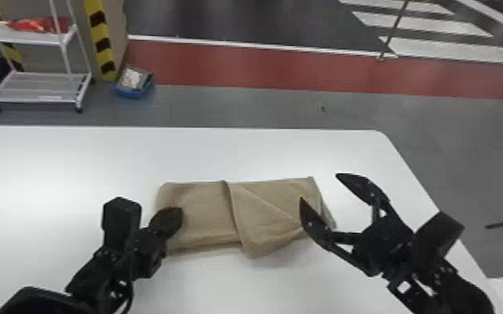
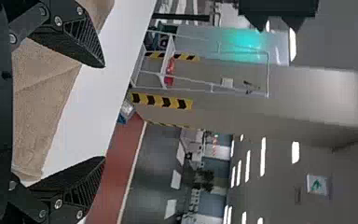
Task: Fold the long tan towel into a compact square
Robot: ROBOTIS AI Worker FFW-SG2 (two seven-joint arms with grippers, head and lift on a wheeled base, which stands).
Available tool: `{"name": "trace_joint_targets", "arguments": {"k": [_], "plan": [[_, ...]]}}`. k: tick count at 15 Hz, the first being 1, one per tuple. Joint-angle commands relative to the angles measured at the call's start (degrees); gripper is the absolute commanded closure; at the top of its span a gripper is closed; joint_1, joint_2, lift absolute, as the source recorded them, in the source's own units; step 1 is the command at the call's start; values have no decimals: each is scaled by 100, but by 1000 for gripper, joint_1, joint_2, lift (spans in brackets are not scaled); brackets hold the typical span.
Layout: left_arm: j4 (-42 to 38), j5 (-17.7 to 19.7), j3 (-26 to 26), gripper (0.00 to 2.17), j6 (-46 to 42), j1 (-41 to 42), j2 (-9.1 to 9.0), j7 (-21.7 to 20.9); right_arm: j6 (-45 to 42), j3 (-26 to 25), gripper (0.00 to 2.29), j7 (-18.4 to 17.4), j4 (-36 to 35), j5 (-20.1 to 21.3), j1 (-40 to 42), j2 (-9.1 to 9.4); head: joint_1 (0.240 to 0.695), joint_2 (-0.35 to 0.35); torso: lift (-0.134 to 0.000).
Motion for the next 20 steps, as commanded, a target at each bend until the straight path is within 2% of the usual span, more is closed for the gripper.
{"name": "trace_joint_targets", "arguments": {"k": [1,3,6,7,8,11,18,20], "plan": [[3,2,-36,1997,19,-14,0,0,-487,130,221,379,65,959,1,-184,695,-146,-123],[3,-7,-62,1997,107,-41,0,0,-470,280,218,705,57,1759,-96,-281,695,-125,-123],[3,-7,-62,1997,125,-41,0,0,-65,508,221,1329,57,2840,-377,-298,695,-102,-123],[3,-16,-71,1997,213,-41,0,0,198,693,221,1469,65,3297,-491,-377,695,-97,-123],[-5,-25,-71,1997,230,-41,0,0,462,851,221,1566,83,3666,-596,-430,695,-95,-123],[-41,-25,-36,1997,266,-41,9,0,849,1106,221,1583,188,4308,-772,-492,695,-98,-123],[-32,-33,-62,1997,266,-93,9,0,1060,1220,292,1496,311,4571,-869,-492,695,-113,-123],[-49,-33,-53,1997,283,-93,9,0,1077,1247,383,1496,373,4633,-913,-492,695,-116,-123]]}}
